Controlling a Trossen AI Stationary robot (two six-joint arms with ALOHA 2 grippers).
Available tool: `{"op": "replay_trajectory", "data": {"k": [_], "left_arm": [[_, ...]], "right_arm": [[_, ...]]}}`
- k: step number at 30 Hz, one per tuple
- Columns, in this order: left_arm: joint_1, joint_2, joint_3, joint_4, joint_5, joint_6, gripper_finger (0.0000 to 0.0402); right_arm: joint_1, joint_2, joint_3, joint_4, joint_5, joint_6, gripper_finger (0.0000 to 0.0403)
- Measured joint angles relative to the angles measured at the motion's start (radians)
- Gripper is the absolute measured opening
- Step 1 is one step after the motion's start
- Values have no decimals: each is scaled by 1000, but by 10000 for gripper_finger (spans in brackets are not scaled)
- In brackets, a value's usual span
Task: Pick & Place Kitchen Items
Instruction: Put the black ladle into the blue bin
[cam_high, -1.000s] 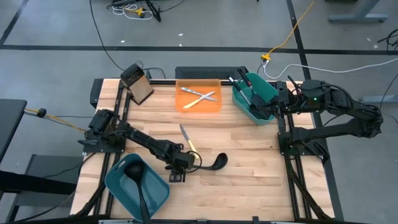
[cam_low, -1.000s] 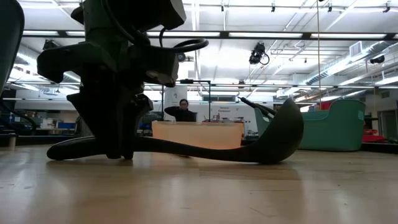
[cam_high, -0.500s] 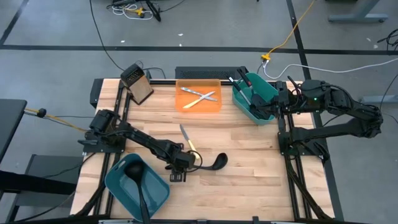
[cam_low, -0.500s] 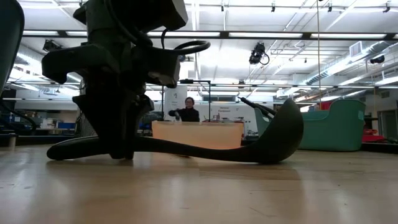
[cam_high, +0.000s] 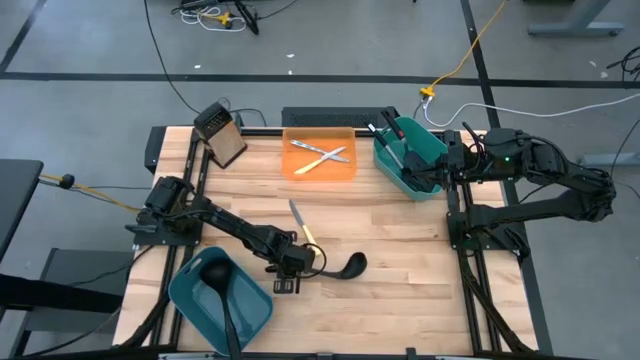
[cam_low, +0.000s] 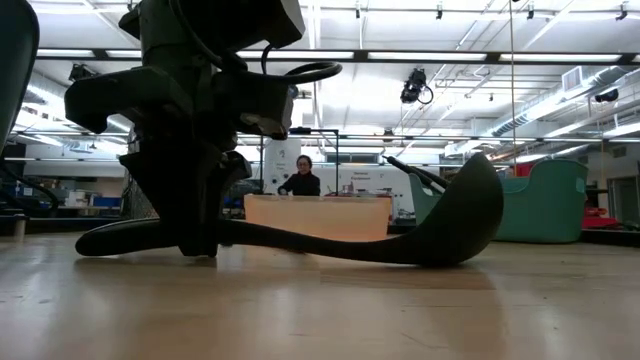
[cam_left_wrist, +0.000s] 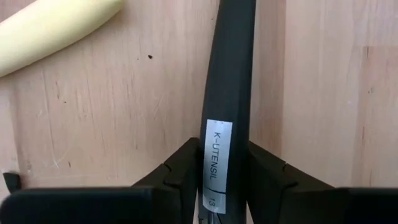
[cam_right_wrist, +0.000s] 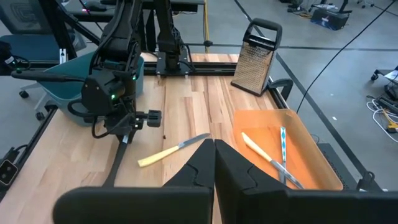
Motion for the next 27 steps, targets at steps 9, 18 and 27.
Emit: {"op": "replay_trajectory", "data": {"k": [9, 18, 27], "left_arm": [[0, -1, 0, -2, 0, -9, 107], [0, -2, 1, -7, 19, -1, 100], [0, -3, 1, -9, 20, -10, 98]], "right_arm": [[0, 0, 0, 0, 0, 0, 5], [0, 0, 0, 0, 0, 0, 5], [0, 0, 0, 0, 0, 0, 5]]}}
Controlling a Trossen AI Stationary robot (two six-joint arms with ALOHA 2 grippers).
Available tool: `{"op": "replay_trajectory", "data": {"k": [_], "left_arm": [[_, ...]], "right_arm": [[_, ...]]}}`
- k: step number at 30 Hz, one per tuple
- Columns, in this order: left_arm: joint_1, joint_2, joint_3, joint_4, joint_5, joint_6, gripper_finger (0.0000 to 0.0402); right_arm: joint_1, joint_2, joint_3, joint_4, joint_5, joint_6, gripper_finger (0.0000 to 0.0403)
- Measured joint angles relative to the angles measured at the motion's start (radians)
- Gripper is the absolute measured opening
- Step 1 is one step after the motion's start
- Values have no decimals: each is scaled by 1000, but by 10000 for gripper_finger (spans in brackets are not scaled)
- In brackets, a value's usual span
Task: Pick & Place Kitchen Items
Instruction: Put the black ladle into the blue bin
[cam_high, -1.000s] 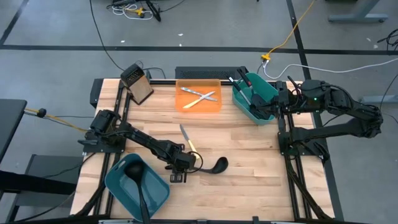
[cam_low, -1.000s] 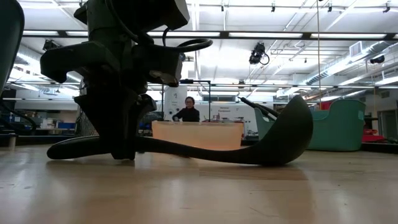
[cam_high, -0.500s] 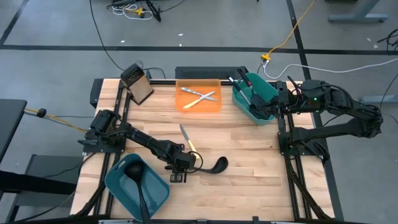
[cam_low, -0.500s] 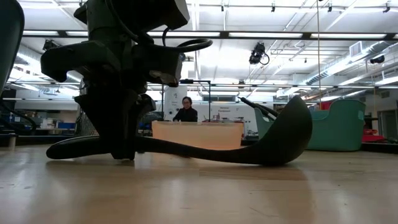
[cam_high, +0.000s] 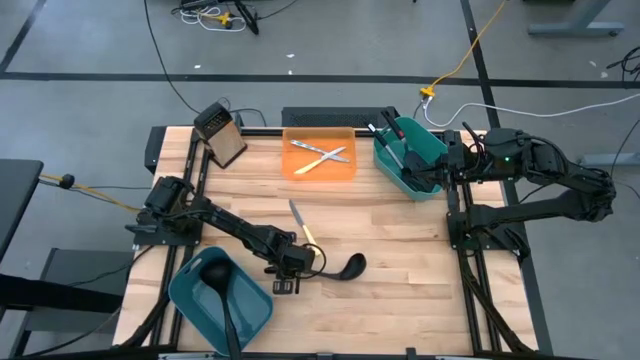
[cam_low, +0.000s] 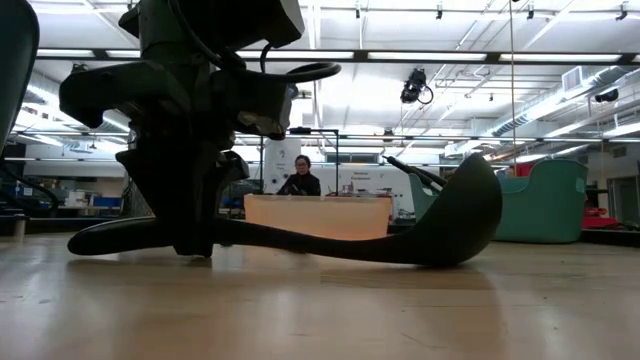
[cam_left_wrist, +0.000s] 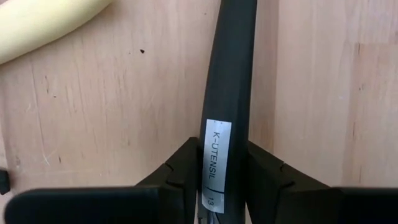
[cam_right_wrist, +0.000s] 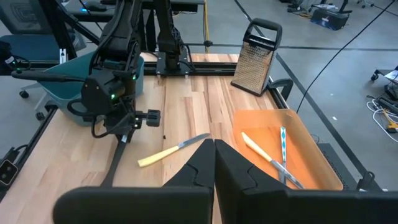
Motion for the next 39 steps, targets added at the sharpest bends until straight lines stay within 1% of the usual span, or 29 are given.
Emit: {"op": "replay_trajectory", "data": {"k": [2, 4, 16, 31, 39], "left_arm": [[0, 0, 4, -8, 1, -8, 98], [0, 0, 19, -50, 4, -7, 98], [0, 0, 147, -234, 41, 65, 97], [0, 0, 365, -518, 16, 156, 97], [0, 0, 473, -618, 12, 174, 97]], "right_arm": [[0, 0, 0, 0, 0, 0, 5], [0, 0, 0, 0, 0, 0, 5], [0, 0, 0, 0, -5, -3, 5], [0, 0, 0, 0, -9, -8, 5], [0, 0, 0, 0, -8, -26, 5]]}}
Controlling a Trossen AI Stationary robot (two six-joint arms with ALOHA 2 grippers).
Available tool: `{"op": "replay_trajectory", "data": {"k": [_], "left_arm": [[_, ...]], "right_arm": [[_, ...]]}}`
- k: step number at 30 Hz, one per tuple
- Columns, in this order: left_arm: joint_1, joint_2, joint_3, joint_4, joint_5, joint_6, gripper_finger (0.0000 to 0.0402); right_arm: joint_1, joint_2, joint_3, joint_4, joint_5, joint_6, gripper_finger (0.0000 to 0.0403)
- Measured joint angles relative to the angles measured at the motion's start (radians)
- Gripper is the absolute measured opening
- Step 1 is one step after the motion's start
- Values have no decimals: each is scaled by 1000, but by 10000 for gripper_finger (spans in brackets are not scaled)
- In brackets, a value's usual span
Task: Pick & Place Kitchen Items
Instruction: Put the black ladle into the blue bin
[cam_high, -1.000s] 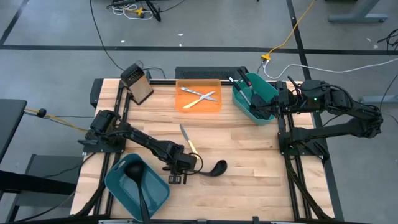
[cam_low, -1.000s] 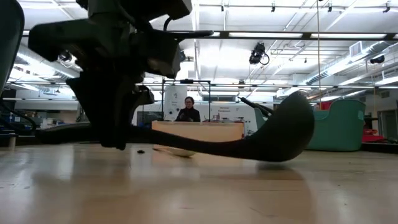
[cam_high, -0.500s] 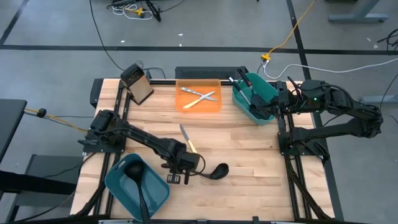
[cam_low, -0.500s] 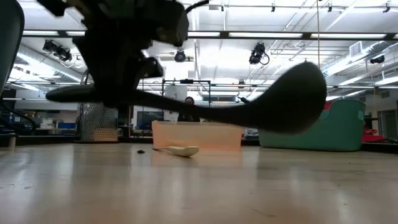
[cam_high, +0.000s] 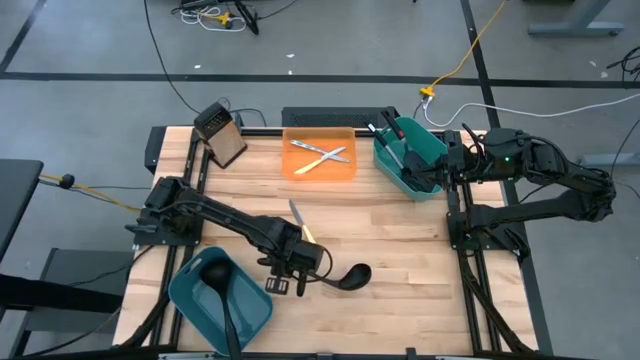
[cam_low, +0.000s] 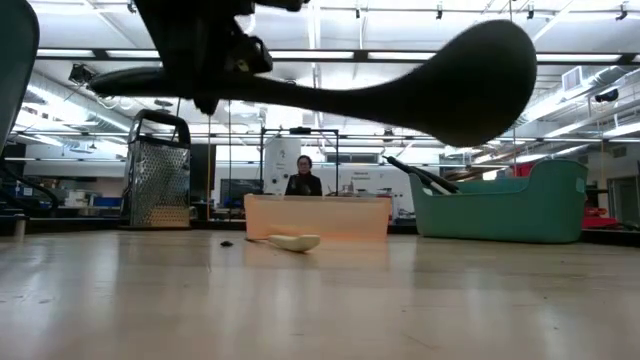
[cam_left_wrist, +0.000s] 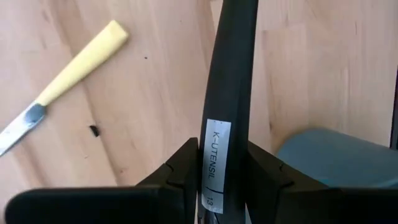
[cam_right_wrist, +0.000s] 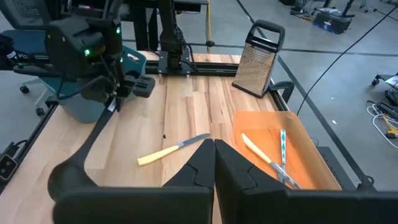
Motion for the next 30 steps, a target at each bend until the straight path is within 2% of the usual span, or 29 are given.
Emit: {"op": "replay_trajectory", "data": {"k": [6, 15, 25, 30], "left_arm": [[-13, -38, 54, -61, -48, 33, 97], [-13, -173, 54, -135, -117, 6, 96], [-14, -254, 54, -252, -78, 27, 96], [-13, -275, 54, -277, -91, 65, 95]], "right_arm": [[0, 0, 0, 0, 0, -1, 5], [0, 0, 0, -4, 0, 0, 5], [0, 0, 0, -18, -1, 0, 5], [0, 0, 0, -37, -2, 5, 5]]}}
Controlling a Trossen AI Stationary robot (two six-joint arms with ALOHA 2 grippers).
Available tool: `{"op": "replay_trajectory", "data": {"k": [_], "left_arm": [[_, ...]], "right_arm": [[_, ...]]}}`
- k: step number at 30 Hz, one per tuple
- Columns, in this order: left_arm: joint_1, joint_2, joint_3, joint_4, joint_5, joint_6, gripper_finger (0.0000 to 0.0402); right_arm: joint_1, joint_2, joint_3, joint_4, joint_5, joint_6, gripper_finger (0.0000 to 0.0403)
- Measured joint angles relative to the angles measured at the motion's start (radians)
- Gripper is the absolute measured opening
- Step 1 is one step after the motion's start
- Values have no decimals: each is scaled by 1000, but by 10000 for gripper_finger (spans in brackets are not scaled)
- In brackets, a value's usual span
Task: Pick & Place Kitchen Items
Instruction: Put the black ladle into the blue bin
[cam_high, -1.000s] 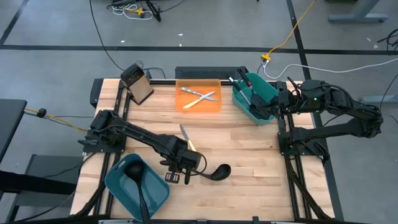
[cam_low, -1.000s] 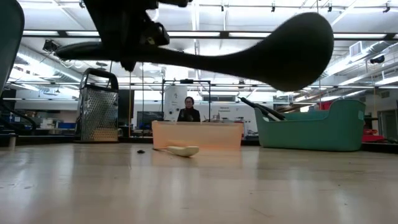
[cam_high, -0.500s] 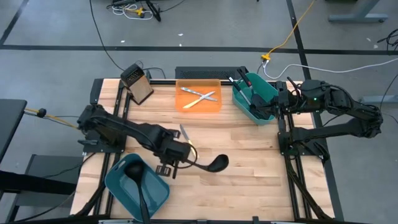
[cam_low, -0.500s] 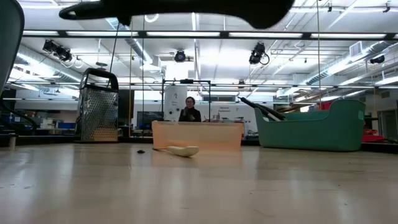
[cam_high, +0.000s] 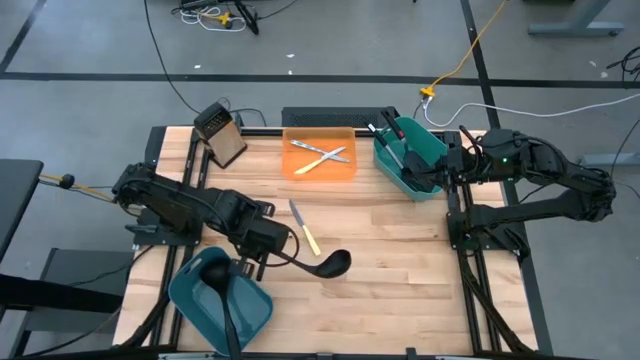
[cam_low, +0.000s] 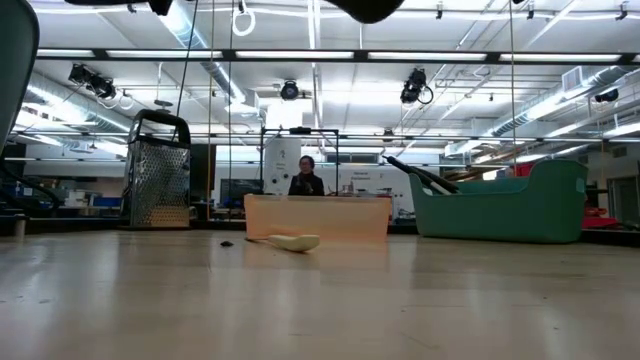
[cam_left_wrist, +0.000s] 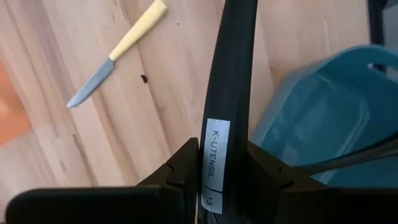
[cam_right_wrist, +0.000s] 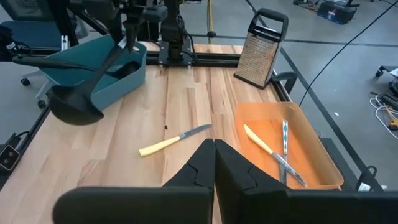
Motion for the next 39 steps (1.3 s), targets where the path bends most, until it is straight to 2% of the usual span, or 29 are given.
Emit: {"op": "replay_trajectory", "data": {"k": [8, 17, 25, 39], "left_arm": [[0, -26, -1, -50, -32, 55, 95], [0, -105, -1, -106, -36, 47, 95], [1, -164, 0, -127, -88, 54, 94], [8, -183, 0, -146, -81, 123, 93]], "right_arm": [[0, 0, 0, 31, 1, 4, 5], [0, 0, 0, 104, 3, -4, 5], [0, 0, 0, 142, 29, -4, 5], [0, 0, 0, 158, 37, -2, 5]]}}
